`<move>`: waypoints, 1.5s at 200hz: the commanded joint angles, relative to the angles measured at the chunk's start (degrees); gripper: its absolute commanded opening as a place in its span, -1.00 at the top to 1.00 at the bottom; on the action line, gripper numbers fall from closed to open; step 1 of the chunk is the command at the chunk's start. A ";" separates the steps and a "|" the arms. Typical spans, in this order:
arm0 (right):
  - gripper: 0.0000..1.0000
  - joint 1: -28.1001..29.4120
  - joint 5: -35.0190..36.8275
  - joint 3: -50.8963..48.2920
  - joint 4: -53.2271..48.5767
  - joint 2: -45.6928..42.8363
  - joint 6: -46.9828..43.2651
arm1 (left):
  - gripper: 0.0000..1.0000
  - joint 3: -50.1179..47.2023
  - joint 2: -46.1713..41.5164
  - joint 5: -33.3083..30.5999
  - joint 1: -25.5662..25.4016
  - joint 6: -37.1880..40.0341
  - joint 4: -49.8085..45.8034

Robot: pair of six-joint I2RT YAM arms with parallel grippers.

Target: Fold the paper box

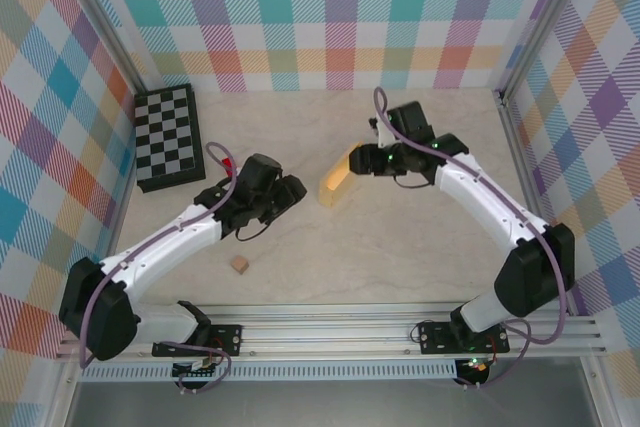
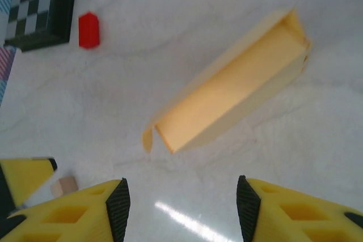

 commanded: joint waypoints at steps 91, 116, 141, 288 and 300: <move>-0.02 -8.12 -8.60 14.25 1.73 18.40 -32.87 | -0.48 16.27 13.87 -7.22 -3.00 15.17 -2.94; 0.05 -8.07 -11.05 4.75 6.89 11.46 -51.52 | -0.50 8.42 8.35 -7.82 -3.12 21.12 0.52; 0.06 -7.87 -8.88 2.22 8.66 10.54 -62.43 | -0.50 1.03 5.52 -4.46 -3.19 20.21 6.94; 0.28 -7.85 -9.19 15.27 -0.17 24.50 -73.80 | -0.49 -1.01 16.30 0.16 -5.45 21.20 23.39; 0.28 -7.85 -10.95 14.84 -1.02 24.00 -73.58 | -0.49 -0.74 16.62 0.16 -5.54 20.97 23.40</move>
